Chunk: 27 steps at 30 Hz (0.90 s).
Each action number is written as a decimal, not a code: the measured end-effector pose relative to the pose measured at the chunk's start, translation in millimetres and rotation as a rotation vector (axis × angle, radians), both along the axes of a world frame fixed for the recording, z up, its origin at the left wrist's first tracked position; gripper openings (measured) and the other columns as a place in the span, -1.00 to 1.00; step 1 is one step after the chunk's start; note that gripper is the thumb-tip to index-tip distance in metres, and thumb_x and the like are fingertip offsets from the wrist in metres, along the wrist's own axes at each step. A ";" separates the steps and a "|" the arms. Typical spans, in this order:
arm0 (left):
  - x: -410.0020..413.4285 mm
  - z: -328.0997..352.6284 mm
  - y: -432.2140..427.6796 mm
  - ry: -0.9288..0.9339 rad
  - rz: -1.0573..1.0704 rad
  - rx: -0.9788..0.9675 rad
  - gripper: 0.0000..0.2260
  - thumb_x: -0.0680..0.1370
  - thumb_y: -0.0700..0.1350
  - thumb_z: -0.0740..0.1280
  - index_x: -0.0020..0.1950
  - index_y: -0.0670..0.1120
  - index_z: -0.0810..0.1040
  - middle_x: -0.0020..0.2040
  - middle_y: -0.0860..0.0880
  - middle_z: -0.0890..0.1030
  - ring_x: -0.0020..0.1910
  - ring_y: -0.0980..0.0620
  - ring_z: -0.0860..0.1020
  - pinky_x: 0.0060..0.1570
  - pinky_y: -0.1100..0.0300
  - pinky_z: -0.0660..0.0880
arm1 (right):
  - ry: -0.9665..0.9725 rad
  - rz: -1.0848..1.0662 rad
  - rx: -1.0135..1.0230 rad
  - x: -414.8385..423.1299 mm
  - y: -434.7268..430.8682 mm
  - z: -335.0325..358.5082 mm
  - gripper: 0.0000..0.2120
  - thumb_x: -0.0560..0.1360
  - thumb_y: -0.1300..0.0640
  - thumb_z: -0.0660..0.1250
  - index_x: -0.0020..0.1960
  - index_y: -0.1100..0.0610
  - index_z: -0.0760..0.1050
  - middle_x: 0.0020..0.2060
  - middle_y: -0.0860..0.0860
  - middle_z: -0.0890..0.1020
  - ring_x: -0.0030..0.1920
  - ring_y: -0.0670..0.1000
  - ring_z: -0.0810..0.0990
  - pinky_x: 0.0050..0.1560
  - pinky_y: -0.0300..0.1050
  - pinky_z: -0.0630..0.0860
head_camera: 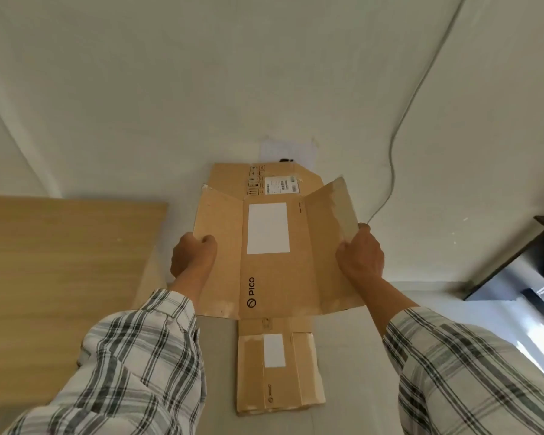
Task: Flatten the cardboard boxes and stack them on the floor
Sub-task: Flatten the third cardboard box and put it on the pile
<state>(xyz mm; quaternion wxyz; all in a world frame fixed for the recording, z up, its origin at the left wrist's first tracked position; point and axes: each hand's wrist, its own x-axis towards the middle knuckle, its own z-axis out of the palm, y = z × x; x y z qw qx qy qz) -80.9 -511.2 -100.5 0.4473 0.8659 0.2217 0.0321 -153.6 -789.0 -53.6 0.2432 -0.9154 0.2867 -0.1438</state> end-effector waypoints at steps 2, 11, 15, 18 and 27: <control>-6.2 -17.8 -22.2 0.024 0.025 0.018 -0.71 0.55 -0.01 0.24 0.12 -0.19 0.54 -0.08 -0.13 0.59 -0.17 -0.16 0.53 -0.16 0.05 0.49 | 0.020 0.023 0.010 1.5 -24.3 -20.0 -0.56 0.53 0.21 0.24 0.39 0.20 0.29 0.14 0.16 0.57 0.08 0.21 0.59 -0.01 0.05 0.51; -2.4 -180.3 -83.9 0.093 0.050 0.029 -0.76 0.50 -0.04 0.25 0.06 -0.15 0.52 -0.06 -0.11 0.62 -0.15 -0.17 0.55 -0.10 0.02 0.53 | 0.121 0.019 0.046 20.6 -84.8 -186.8 -0.60 0.54 0.19 0.24 0.36 0.18 0.29 0.13 0.17 0.57 0.11 0.23 0.57 -0.04 0.01 0.42; 5.2 -305.8 -100.0 0.111 0.066 0.031 -0.80 0.47 -0.04 0.27 -0.01 -0.11 0.56 -0.14 -0.08 0.63 -0.23 -0.13 0.57 -0.23 0.10 0.47 | 0.137 -0.006 0.074 26.6 -97.8 -315.6 -0.59 0.55 0.19 0.26 0.37 0.15 0.29 0.14 0.16 0.59 0.09 0.23 0.59 0.02 0.07 0.50; 9.4 -405.8 -110.0 0.120 0.068 0.058 -0.82 0.49 -0.03 0.29 -0.03 -0.12 0.55 -0.18 -0.06 0.61 -0.28 -0.09 0.54 -0.27 0.11 0.44 | 0.141 -0.027 0.090 26.2 -106.9 -416.9 -0.60 0.56 0.20 0.28 0.37 0.14 0.31 0.13 0.15 0.60 0.06 0.21 0.60 0.02 0.07 0.52; 10.1 -656.9 -131.6 0.233 0.036 0.066 -0.89 0.53 -0.08 0.28 -0.01 -0.10 0.50 -0.18 -0.07 0.57 -0.26 -0.13 0.51 -0.24 0.10 0.41 | 0.238 -0.067 0.096 26.8 -127.6 -679.2 -0.57 0.57 0.19 0.31 0.39 0.14 0.29 0.12 0.18 0.61 0.02 0.21 0.62 -0.01 0.07 0.55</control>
